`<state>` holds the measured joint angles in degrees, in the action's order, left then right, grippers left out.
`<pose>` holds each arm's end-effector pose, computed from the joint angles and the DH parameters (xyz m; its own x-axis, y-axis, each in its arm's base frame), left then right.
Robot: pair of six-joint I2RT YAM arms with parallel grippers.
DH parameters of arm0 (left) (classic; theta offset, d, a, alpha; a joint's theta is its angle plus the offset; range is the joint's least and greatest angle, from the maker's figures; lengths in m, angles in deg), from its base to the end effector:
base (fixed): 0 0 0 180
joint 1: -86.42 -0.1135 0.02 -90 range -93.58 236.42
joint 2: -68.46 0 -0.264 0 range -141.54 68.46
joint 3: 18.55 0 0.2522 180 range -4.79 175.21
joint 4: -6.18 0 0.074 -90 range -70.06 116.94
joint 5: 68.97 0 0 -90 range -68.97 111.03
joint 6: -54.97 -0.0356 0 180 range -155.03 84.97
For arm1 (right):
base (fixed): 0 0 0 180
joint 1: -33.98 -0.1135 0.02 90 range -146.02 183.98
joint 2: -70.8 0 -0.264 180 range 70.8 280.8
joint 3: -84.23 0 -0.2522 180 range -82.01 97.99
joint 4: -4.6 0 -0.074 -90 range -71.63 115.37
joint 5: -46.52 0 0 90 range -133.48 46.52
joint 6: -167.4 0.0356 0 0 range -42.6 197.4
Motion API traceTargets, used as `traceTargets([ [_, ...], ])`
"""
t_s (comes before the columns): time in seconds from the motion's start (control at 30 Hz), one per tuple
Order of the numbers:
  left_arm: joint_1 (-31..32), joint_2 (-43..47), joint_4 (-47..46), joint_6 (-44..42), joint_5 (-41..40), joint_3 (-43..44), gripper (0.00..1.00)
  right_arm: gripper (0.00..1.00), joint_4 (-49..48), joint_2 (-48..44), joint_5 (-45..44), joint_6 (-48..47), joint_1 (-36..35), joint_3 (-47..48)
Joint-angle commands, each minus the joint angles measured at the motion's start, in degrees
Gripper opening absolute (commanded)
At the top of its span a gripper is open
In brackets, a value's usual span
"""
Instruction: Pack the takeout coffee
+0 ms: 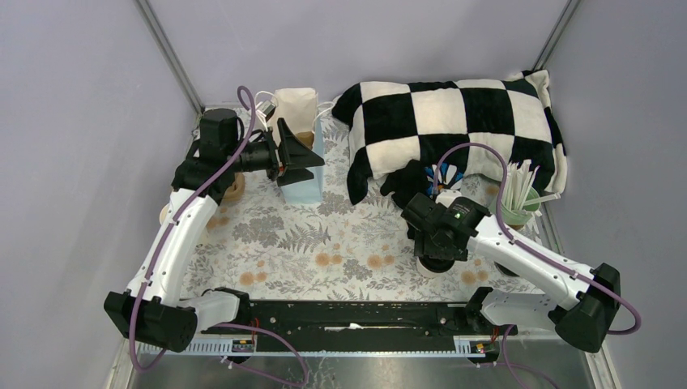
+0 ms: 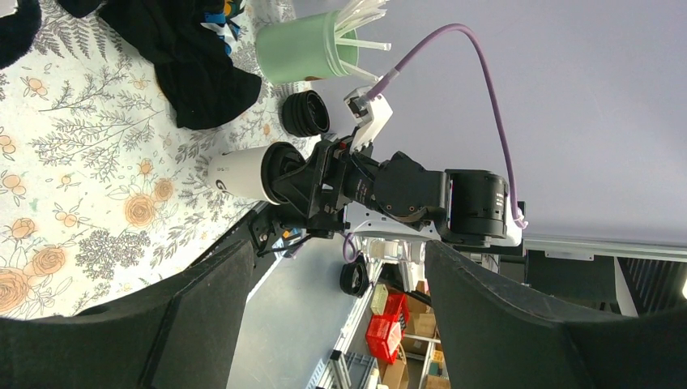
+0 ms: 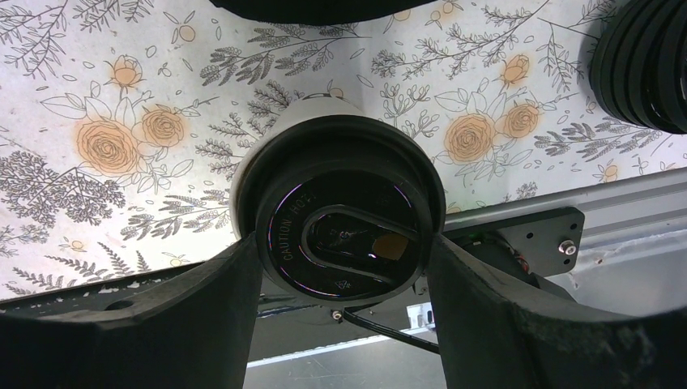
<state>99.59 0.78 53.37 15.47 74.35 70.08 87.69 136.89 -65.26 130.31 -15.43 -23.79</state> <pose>0.2279 -0.0826 0.4058 -0.9193 -0.2583 -0.2969 0.1999 0.3434 -0.9177 0.1321 0.1339 0.2763 -0.9025 0.0852 -0.4222 0.1131 0.9927 -0.0415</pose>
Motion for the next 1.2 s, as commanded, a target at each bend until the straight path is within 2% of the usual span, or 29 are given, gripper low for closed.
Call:
traceTargets([
  [0.0,0.2,-0.3,-1.7,-1.2,0.4,2.5,0.81,0.67,-0.7,-1.2,-1.2,1.7,-0.6,-0.8],
  [0.3,0.5,-0.5,-1.7,-1.3,0.4,2.8,0.82,0.67,0.8,-1.2,-1.5,1.7,-0.5,2.8],
  [0.63,0.6,-0.5,-1.6,-1.4,0.3,2.8,0.82,0.68,-2.0,-1.3,-0.7,2.4,-0.6,-0.9],
  [1.17,1.1,-1.4,-1.6,-1.5,0.4,3.6,0.82,0.69,2.4,-0.9,-3.3,2.9,-0.5,2.3],
])
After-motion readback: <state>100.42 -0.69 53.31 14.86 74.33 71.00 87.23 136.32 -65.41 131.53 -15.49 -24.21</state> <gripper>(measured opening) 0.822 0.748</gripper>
